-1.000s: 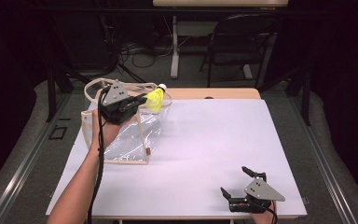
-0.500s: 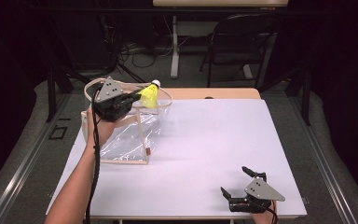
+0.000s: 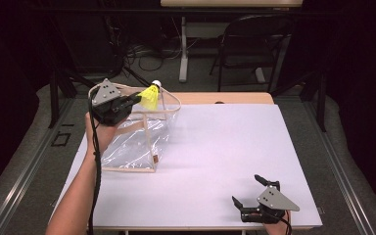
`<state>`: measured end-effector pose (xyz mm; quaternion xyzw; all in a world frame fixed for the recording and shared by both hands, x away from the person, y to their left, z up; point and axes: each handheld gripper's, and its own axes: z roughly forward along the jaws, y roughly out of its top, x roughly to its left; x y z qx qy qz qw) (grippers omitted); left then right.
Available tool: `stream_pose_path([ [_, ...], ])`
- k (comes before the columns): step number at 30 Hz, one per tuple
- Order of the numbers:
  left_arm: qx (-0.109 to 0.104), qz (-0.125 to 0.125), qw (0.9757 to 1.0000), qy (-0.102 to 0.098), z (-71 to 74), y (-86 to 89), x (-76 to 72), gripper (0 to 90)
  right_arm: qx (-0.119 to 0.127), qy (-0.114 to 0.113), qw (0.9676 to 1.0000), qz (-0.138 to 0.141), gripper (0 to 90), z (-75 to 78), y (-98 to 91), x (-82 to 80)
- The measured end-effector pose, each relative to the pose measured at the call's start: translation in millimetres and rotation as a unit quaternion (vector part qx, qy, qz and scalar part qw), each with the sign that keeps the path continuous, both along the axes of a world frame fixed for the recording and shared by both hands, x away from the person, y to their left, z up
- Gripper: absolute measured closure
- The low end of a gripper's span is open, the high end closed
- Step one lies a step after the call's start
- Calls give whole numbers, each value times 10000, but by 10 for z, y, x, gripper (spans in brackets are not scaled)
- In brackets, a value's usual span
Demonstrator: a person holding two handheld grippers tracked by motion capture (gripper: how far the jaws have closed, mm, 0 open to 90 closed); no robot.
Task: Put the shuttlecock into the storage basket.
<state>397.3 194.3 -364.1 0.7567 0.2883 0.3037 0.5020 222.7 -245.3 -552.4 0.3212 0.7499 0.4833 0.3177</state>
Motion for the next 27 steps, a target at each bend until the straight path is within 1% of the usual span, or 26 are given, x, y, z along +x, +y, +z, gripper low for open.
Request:
stream_pose_path([
  [9, -82, 138, 9999, -35, 12, 100, 4, 889, -2, 2, 10000, -3, 10, 0, 0, -1],
  [17, -65, 253, 9997, -13, 21, 181, 2, 889, 0, -1, 10000, -7, 10, 3, -3, -4],
  [24, -53, 347, 9994, -32, 31, 245, -4, 889, 19, -9, 10000, -17, 9, 3, -1, -3],
  [27, -112, 388, 9992, -45, 30, 270, -2, 889, 17, 4, 10000, -25, 9, 1, 0, -1],
])
